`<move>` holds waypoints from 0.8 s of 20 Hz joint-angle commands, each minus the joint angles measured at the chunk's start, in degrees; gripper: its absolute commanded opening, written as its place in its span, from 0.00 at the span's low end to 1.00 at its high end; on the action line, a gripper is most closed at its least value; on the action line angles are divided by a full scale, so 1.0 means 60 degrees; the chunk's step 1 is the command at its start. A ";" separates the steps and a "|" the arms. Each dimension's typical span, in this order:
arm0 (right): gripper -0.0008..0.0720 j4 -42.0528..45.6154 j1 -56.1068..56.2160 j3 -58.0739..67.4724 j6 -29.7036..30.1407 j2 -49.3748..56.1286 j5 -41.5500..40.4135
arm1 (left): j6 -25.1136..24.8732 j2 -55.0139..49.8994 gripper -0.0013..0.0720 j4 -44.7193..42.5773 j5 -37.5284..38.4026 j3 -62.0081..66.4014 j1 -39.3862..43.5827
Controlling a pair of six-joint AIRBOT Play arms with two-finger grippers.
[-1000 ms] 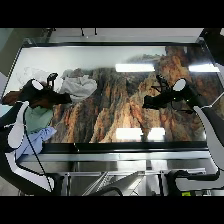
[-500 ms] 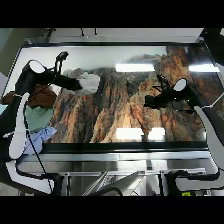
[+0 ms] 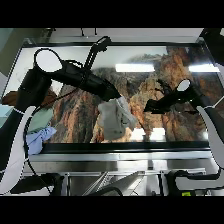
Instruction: Fold the shirts.
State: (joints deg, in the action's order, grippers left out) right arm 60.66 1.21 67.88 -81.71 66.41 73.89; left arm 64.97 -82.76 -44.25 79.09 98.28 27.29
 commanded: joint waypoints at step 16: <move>0.77 -0.5818 0.1570 -0.1745 0.3657 0.1858 -0.1978 | 0.0576 -0.0634 0.03 -0.0390 0.0790 0.0029 -0.2084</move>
State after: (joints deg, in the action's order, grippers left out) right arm 38.79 9.43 57.60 -67.02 74.28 64.23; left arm 68.93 -86.06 -46.48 83.35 98.39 15.44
